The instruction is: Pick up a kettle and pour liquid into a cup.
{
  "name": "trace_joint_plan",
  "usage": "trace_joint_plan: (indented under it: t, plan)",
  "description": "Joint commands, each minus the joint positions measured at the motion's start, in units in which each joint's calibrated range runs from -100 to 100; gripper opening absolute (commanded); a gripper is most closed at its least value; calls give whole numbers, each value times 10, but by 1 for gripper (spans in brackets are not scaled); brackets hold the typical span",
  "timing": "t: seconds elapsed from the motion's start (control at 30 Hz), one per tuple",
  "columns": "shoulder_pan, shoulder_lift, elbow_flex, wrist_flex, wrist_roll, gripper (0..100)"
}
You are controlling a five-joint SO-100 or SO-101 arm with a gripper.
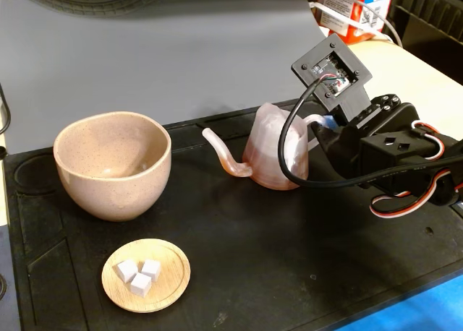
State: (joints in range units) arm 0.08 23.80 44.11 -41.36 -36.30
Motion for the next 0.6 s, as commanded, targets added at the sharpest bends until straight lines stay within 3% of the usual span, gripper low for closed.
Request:
trace_joint_plan:
  t: [0.0, 0.17, 0.4, 0.57]
  plan:
    - [-5, -66, -20, 22, -3, 1]
    - [-20, -130, -24, 54, -19, 1]
    - [-27, -244, -104, 253, -17, 1]
    - [-41, -241, -114, 254, -15, 1]
